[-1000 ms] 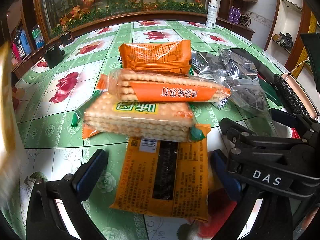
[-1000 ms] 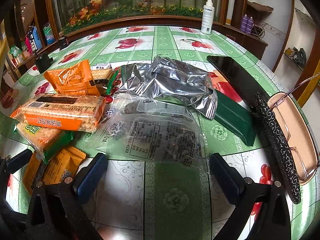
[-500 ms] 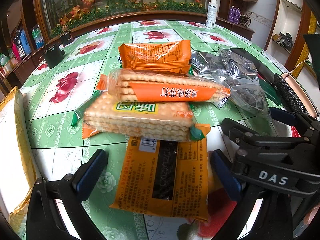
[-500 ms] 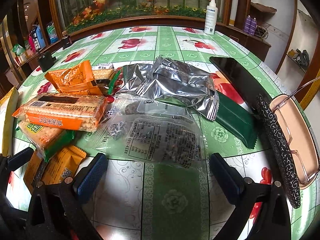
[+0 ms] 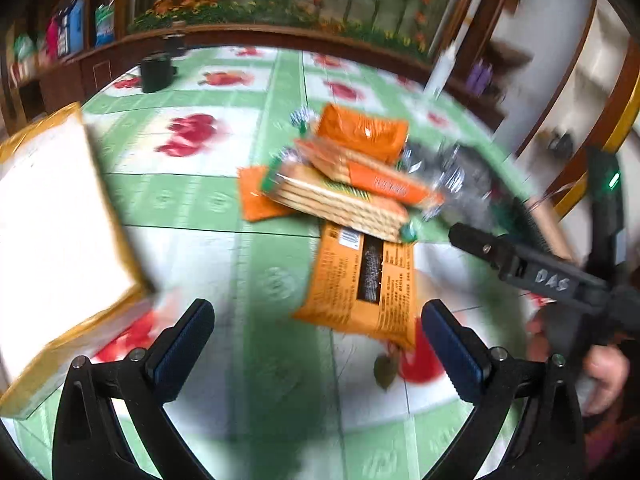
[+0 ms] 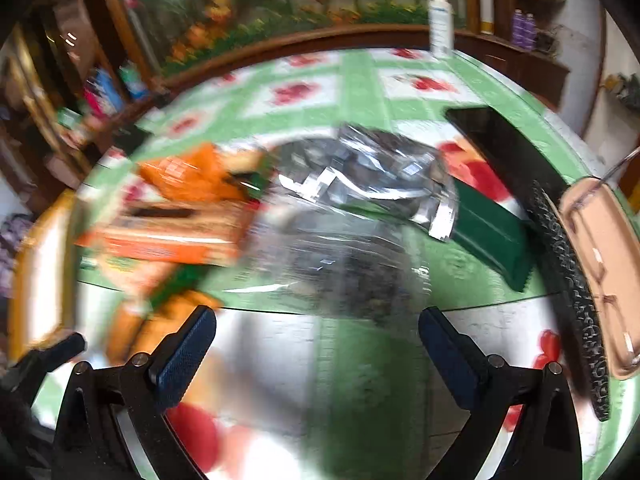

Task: Organize snacks
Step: 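Grasp the orange barcode snack pack with the left gripper and lift it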

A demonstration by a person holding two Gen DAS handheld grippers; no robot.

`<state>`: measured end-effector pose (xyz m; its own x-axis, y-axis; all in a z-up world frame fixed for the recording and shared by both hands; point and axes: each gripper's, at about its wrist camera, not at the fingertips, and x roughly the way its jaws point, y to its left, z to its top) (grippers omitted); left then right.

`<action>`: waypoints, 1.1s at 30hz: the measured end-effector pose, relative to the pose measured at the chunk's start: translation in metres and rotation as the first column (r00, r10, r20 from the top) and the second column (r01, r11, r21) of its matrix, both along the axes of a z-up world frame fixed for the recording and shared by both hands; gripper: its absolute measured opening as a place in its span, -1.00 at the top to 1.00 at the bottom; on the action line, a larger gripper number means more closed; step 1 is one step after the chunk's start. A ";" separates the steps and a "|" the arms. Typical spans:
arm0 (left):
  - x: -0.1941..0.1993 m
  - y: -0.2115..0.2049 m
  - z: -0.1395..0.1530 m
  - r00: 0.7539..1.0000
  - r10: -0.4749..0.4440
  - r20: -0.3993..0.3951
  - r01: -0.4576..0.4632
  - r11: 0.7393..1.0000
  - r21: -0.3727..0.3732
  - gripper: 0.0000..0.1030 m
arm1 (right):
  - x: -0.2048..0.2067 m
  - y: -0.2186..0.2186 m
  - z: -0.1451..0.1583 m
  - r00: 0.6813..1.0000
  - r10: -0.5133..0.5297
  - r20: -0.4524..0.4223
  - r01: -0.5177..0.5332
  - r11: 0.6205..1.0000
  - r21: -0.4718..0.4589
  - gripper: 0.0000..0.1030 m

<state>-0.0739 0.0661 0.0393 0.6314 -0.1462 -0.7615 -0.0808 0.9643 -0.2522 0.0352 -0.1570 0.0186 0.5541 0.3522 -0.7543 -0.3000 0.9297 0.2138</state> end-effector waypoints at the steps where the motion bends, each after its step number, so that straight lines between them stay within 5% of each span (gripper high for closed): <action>1: -0.009 0.009 0.005 1.000 0.023 0.007 -0.024 1.000 0.002 -1.00 | -0.004 0.001 0.004 1.000 0.016 0.022 -0.016 1.000 0.000 -0.99; 5: -0.024 0.027 0.014 0.997 0.072 0.043 -0.072 0.997 0.015 -0.60 | -0.017 0.000 0.016 0.994 0.100 0.042 -0.105 0.985 0.136 -0.99; 7: -0.024 0.036 0.012 0.997 0.075 0.036 -0.073 0.997 -0.033 -0.05 | -0.021 0.002 0.021 0.991 0.130 0.034 -0.134 0.971 0.198 -0.91; 10: -0.017 0.038 0.007 0.999 0.051 0.020 -0.049 0.995 -0.089 -0.04 | -0.025 0.015 0.036 0.981 0.181 0.073 -0.191 0.968 0.165 -0.74; 15: -0.008 0.006 0.009 0.999 -0.031 0.023 0.032 0.999 -0.042 -0.07 | 0.000 0.050 0.056 0.955 0.279 0.104 -0.287 0.955 0.072 -0.70; 19: 0.008 -0.014 0.003 0.997 -0.081 -0.013 0.081 0.996 -0.024 -0.53 | 0.035 0.084 0.045 0.937 0.342 0.069 -0.341 0.940 -0.027 -0.70; 21: 0.017 -0.025 -0.003 0.994 -0.105 -0.035 0.105 0.994 -0.005 -0.54 | 0.049 0.096 0.034 0.932 0.359 0.056 -0.356 0.933 -0.047 -0.70; 26: 0.039 -0.043 -0.018 0.991 -0.105 -0.080 0.109 0.992 0.055 -0.58 | 0.062 0.095 0.023 0.926 0.368 0.082 -0.369 0.929 -0.011 -0.71; 29: 0.049 -0.045 -0.025 0.994 -0.079 -0.079 0.085 0.993 0.077 -0.59 | 0.069 0.086 0.017 0.918 0.397 0.008 -0.396 0.914 0.084 -0.71; 32: 0.048 -0.043 -0.025 0.995 -0.058 -0.078 0.066 0.993 0.102 -0.52 | 0.064 0.079 0.014 0.852 0.517 -0.084 -0.497 0.849 0.181 -0.73; 33: 0.046 -0.042 -0.025 0.996 -0.055 -0.076 0.063 0.992 0.108 -0.42 | 0.061 0.076 0.013 0.808 0.578 -0.114 -0.545 0.806 0.230 -0.73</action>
<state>-0.0280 0.0242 0.0145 0.5665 -0.0941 -0.8187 -0.0376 0.9895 -0.1398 0.0957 -0.0807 0.0317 0.0863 0.6976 -0.7113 -0.7010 0.5498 0.4541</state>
